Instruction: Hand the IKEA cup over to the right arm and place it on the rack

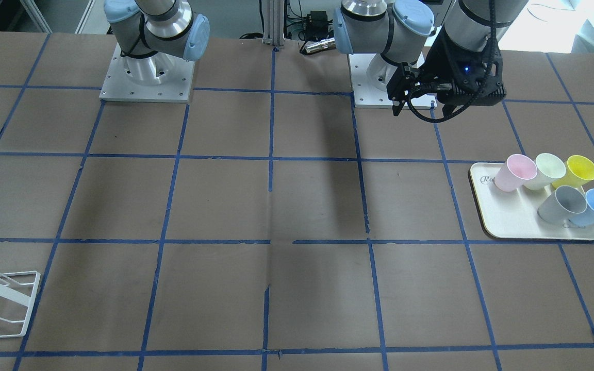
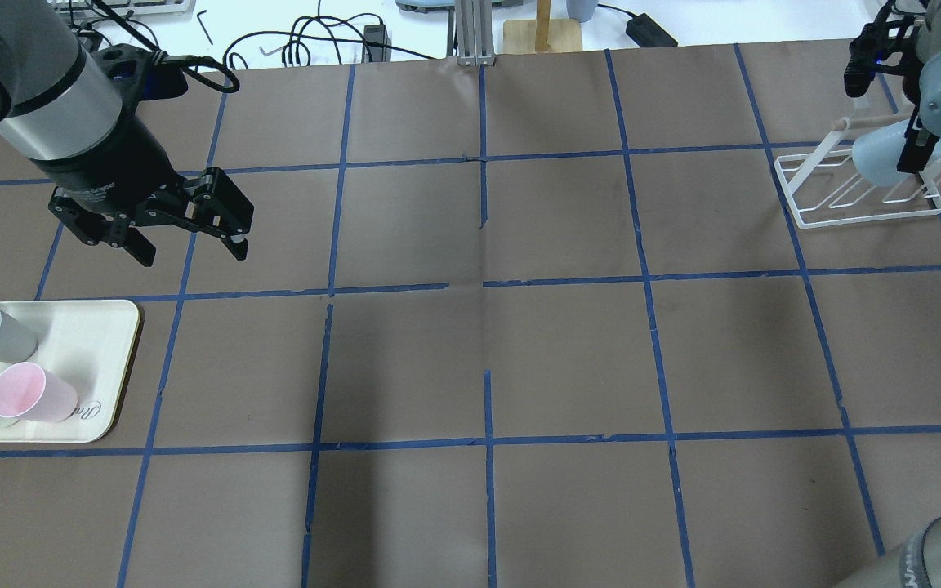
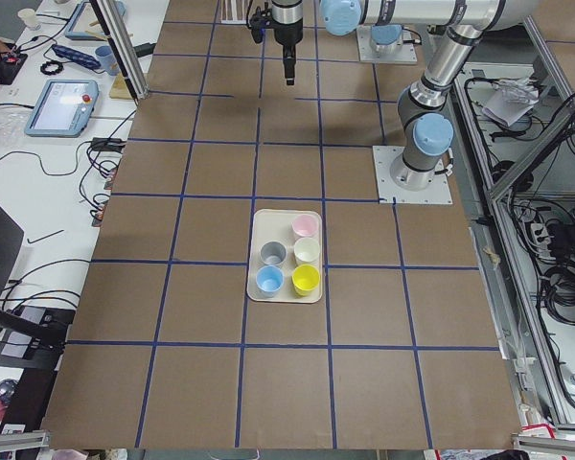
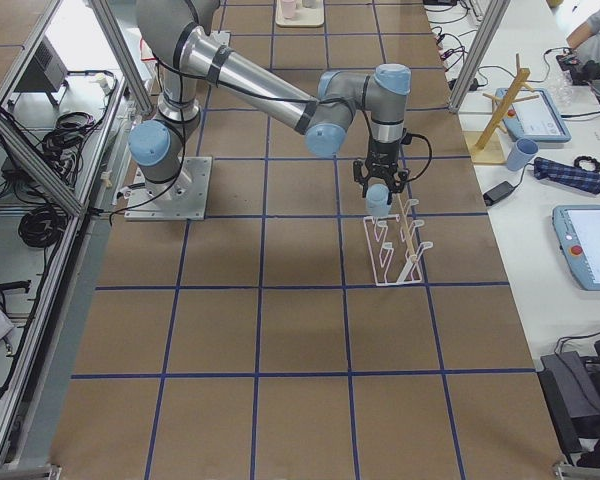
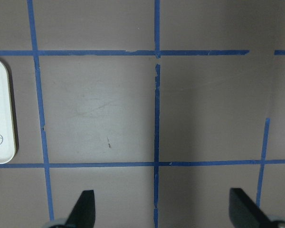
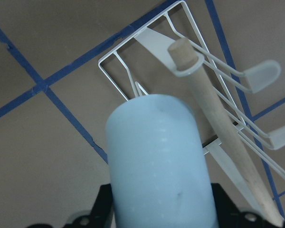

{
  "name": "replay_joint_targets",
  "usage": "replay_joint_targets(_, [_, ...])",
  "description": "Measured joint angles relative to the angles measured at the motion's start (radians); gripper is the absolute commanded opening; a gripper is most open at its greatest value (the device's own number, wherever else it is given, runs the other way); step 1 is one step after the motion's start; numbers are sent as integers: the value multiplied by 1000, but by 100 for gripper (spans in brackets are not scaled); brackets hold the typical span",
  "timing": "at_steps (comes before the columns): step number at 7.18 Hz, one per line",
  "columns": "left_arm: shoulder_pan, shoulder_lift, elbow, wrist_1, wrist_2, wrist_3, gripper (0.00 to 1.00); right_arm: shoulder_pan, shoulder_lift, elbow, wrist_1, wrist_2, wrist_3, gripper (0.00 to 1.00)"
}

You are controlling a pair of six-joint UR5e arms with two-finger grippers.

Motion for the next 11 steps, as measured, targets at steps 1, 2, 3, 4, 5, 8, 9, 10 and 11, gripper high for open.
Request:
replay_joint_targets(1, [0,1,0,0,0,0,100,0,7,-1,-1,2,1,100])
replay_joint_targets(2, [0,0,0,-1,0,0,100,0,14,-2,-2,4,1,100])
replay_joint_targets(3, [-1,0,-2,0,0,-1,100,0,17,-2,-2,5,2,100])
replay_joint_targets(4, [-1,0,-2,1,-1,-1,100,1,16,-2,-2,6,3,100])
replay_joint_targets(5, [-1,0,-1,1,-1,-1,100,3,13,-7,0,6,5,100])
replay_joint_targets(8, [0,-2,6,1,-3,-1,100,18,-54,-51,24,93,99,100])
replay_joint_targets(9, [0,-2,6,1,-4,-1,100,49,-94,-48,56,120,233,100])
replay_joint_targets(10, [0,-2,7,1,-5,-1,100,101,-143,-33,124,133,401,100])
replay_joint_targets(11, [0,-3,9,1,-5,-1,100,173,-206,1,202,138,592,100])
